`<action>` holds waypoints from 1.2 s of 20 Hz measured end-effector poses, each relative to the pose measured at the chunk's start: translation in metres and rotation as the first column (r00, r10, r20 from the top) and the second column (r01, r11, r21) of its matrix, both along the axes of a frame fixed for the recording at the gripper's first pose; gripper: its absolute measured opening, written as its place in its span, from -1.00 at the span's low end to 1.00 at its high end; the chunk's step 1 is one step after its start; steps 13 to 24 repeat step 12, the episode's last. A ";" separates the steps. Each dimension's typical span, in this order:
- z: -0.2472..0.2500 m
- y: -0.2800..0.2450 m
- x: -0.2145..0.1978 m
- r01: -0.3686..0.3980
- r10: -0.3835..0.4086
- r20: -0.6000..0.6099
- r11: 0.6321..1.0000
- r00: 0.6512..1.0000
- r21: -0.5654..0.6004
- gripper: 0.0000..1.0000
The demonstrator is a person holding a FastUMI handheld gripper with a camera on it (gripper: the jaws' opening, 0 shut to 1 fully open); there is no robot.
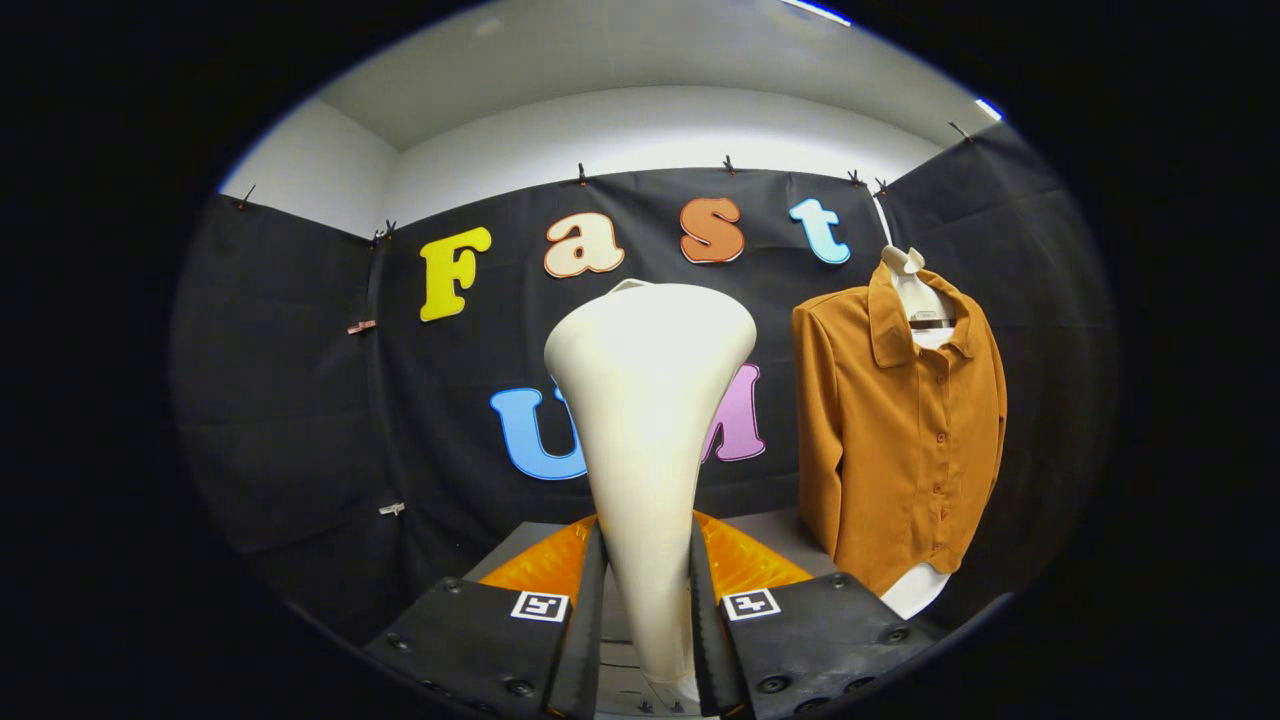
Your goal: Iron the clothes twice with a garment steamer, once on the left side and once on the right side.
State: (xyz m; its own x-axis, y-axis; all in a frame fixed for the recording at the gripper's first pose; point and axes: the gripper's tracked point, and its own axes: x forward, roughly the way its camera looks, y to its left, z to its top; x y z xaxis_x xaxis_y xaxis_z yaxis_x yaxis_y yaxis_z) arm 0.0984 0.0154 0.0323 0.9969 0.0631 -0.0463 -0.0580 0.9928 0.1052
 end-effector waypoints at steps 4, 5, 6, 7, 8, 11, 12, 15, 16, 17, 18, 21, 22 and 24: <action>0.001 0.000 -0.001 0.001 -0.001 0.002 1.000 1.000 0.001 -0.17; 0.001 0.000 -0.002 0.001 -0.001 0.002 1.000 1.000 0.001 -0.17; 0.001 0.001 -0.001 0.001 -0.001 0.001 1.000 1.000 0.002 -0.17; 0.000 0.000 -0.001 0.002 -0.002 -0.001 1.000 1.000 0.001 -0.17; 0.000 0.000 0.000 0.004 -0.004 -0.002 1.000 1.000 0.001 -0.17; 0.001 0.002 0.000 0.003 -0.003 -0.003 1.000 1.000 0.003 -0.17; 0.001 0.003 0.000 0.001 -0.001 -0.002 1.000 1.000 0.001 -0.17; 0.001 0.003 0.000 0.001 -0.001 -0.002 1.000 1.000 0.001 -0.17; 0.001 0.003 0.000 0.001 -0.001 -0.002 1.000 1.000 0.001 -0.17; 0.001 0.003 0.000 0.001 -0.001 -0.002 1.000 1.000 0.001 -0.17; 0.001 0.003 0.000 0.001 -0.001 -0.002 1.000 1.000 0.001 -0.17; 0.001 0.003 0.000 0.001 -0.001 -0.002 1.000 1.000 0.001 -0.17; 0.001 0.003 0.000 0.001 -0.001 -0.002 1.000 1.000 0.001 -0.17; 0.001 0.003 0.000 0.001 -0.001 -0.002 1.000 1.000 0.001 -0.17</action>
